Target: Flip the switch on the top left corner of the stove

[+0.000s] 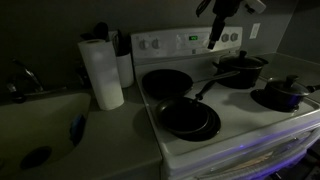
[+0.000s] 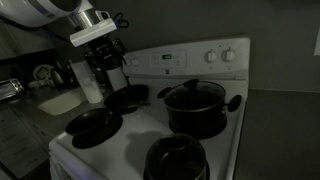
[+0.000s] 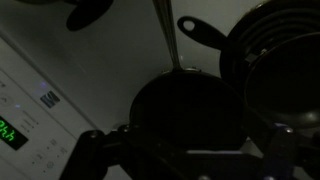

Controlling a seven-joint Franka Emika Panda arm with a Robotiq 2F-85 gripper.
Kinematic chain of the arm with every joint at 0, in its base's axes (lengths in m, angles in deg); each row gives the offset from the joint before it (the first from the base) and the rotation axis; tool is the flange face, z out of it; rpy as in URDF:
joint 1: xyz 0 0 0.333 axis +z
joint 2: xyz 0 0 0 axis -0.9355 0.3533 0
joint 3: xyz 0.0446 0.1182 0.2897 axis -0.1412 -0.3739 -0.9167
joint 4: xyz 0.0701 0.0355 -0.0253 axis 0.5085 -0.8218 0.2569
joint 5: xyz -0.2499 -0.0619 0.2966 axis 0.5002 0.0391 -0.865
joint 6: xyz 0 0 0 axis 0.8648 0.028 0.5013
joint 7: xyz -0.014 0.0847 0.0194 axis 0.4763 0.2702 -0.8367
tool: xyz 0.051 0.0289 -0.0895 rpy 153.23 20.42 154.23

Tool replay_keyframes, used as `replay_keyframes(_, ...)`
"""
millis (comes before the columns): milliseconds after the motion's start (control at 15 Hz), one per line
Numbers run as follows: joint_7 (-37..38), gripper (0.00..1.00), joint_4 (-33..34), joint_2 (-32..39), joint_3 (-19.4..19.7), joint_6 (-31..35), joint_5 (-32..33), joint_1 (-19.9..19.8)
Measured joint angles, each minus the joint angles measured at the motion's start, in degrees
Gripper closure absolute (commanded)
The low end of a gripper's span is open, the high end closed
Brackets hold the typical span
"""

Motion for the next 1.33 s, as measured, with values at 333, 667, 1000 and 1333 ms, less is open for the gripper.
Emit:
replay_keyframes(333, -0.82, 0.0, 3.42, 3.05, -0.41, 0.38, -0.5, 0.07)
replay_keyframes(667, -1.4, 0.0, 0.23, 4.83, -0.52, 14.44, -5.08, 0.0)
replay_keyframes(1000, -6.56, 0.0, 1.96, 13.19, -2.47, 30.16, -11.91, -0.19)
replay_keyframes(1333, -13.71, 0.0, 9.38, 20.06, -5.13, 32.47, -19.1, -0.14)
